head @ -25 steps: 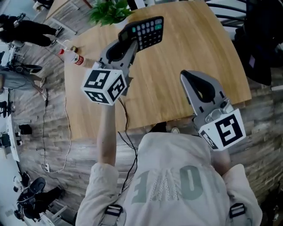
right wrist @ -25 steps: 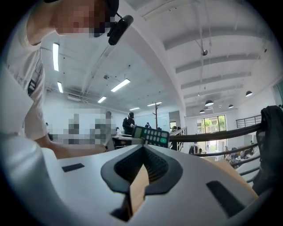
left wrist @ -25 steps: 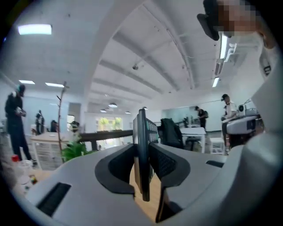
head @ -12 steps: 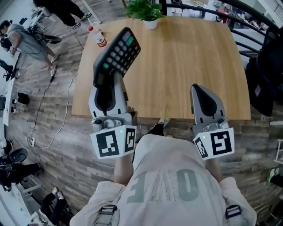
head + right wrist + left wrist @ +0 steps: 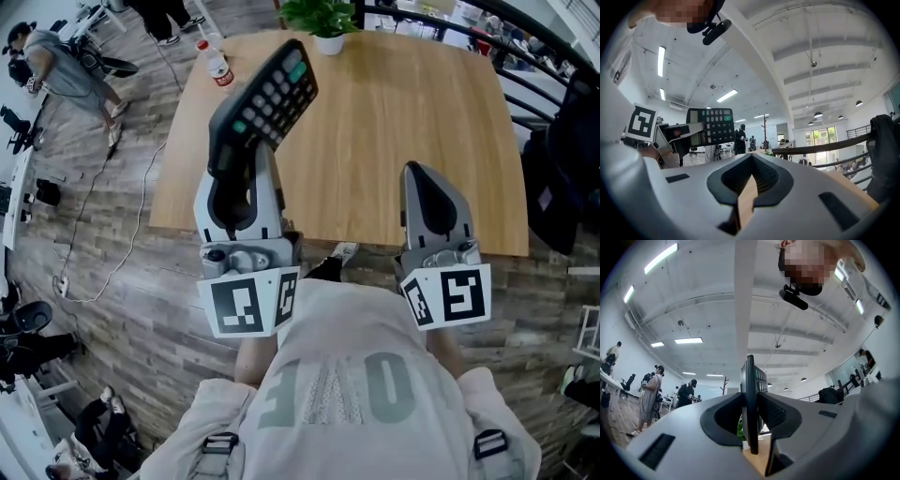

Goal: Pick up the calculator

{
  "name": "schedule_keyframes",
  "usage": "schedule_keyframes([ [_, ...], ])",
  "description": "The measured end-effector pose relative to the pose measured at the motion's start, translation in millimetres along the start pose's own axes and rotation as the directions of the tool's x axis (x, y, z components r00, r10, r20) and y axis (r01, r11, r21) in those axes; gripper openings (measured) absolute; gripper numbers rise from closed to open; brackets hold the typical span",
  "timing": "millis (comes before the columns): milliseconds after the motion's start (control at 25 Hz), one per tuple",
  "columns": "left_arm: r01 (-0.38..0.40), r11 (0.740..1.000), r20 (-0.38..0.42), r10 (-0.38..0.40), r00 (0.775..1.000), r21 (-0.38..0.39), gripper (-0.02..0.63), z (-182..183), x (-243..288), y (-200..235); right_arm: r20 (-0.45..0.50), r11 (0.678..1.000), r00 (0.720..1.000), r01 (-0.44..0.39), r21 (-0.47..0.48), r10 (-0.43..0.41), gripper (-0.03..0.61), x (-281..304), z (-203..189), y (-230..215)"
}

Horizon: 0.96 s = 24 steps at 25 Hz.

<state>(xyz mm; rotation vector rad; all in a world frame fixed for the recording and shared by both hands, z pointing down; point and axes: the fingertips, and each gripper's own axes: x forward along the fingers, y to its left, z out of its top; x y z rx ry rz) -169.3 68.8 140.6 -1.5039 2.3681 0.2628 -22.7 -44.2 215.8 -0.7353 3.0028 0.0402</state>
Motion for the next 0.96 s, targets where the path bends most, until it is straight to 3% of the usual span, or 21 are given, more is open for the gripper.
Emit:
schedule_keyframes([
  [200, 0.037, 0.993, 0.022, -0.034, 0.999, -0.116, 0.114, 3, 3, -11, 0.008, 1.0, 1.0, 0.02, 0.015, -0.02, 0.018, 0, 2, -9],
  [560, 0.081, 0.99, 0.021, -0.079, 0.997, -0.112, 0.114, -3, 18, -29, 0.015, 0.999, 0.999, 0.036, 0.011, -0.036, 0.018, 4, 6, -22],
  [960, 0.079, 0.991, 0.014, -0.078, 0.997, -0.105, 0.114, -8, 28, -25, 0.009, 0.999, 0.999, 0.053, -0.003, -0.053, 0.018, 12, 2, -31],
])
